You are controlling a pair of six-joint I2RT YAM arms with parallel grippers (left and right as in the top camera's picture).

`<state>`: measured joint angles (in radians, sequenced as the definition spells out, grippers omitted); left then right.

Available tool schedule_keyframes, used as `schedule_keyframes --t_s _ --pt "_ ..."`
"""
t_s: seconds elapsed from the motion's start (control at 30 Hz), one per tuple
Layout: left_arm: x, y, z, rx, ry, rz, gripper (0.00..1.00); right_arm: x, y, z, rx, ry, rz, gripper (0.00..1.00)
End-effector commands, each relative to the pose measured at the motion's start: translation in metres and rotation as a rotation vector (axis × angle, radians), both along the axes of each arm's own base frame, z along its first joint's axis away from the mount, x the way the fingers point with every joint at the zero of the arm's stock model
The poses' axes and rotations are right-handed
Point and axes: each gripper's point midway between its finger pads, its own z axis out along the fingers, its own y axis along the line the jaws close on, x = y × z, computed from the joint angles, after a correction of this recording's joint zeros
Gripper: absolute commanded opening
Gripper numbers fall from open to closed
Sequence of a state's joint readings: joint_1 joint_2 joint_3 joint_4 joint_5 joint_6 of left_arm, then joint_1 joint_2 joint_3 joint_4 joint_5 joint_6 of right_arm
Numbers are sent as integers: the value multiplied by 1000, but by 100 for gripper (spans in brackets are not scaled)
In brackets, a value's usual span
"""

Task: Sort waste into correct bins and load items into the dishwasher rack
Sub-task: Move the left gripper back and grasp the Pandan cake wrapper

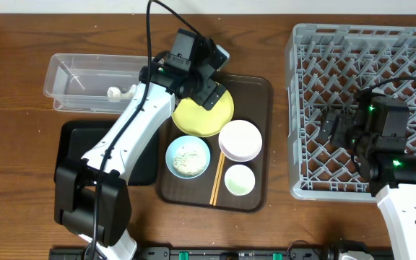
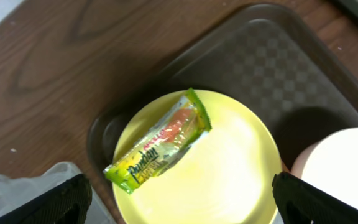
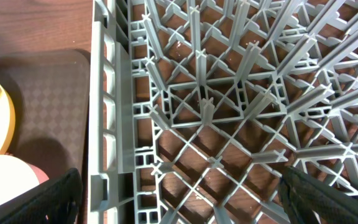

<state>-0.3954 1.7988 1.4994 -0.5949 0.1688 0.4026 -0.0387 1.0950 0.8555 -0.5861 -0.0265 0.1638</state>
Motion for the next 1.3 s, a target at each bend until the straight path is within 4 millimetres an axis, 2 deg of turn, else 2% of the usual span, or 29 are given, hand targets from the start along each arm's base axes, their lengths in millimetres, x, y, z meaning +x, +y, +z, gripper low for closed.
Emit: schedule_keyframes --t_s 0.0,0.1,0.27,0.4,0.53,0.83,1.27 --pt "-3 -11 0 -33 3 -73 95 3 3 9 -3 -21 14 99" --pt "0 -10 -10 3 -1 -121 96 3 3 9 -3 -22 14 99" --pt "3 -11 -48 45 53 -158 96 3 3 9 -3 -21 14 99" --pt "15 -9 -76 82 62 -140 96 2 3 8 -3 -15 14 99" --pt "25 -10 -94 98 55 -129 95 0 3 6 -2 -6 14 99" --pt "33 -3 -127 145 75 -106 95 0 3 6 -2 -6 14 99" --pt "33 0 -150 155 107 -102 93 0 3 6 -2 -3 14 99"
